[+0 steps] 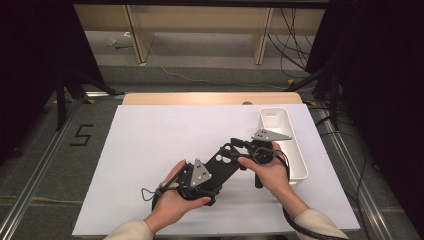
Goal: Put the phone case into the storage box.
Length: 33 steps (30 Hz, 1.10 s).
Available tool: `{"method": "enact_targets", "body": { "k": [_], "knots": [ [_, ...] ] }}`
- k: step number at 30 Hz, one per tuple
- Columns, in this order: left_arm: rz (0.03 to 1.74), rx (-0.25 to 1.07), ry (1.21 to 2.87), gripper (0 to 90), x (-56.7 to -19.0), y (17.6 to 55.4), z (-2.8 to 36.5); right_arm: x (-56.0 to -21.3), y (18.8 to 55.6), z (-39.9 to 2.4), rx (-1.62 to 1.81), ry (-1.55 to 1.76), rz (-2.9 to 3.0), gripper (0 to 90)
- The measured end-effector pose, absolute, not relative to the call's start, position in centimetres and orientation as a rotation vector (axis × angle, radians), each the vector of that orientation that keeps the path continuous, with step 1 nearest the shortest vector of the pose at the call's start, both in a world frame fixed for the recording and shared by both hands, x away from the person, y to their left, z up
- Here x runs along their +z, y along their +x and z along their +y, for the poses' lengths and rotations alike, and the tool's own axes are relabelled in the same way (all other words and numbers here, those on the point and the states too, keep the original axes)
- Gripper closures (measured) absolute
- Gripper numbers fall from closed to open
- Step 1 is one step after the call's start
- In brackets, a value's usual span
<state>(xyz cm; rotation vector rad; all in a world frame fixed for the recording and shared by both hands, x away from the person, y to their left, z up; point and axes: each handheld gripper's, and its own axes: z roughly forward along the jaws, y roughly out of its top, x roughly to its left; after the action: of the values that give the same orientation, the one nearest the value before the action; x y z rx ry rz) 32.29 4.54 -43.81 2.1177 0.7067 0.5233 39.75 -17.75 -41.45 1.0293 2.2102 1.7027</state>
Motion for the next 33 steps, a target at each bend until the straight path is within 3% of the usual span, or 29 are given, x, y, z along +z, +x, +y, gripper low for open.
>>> {"method": "enact_targets", "body": {
  "k": [14, 27, 33],
  "knots": [
    [0.718, 0.502, 2.113, 15.4, -43.8, 32.2, 4.5, -41.9, 40.0, -17.9, 1.722, 1.075, 2.237, 48.9],
    [0.699, 0.517, 2.112, 14.6, -44.1, 32.2, 4.4, -41.6, 39.9, -18.1, 1.826, 1.064, 2.233, 68.6],
    [0.698, 0.551, 2.089, 13.7, -44.0, 32.1, 4.2, -39.7, 39.0, -17.6, 1.923, 0.979, 2.238, 77.8]
  ]
}}
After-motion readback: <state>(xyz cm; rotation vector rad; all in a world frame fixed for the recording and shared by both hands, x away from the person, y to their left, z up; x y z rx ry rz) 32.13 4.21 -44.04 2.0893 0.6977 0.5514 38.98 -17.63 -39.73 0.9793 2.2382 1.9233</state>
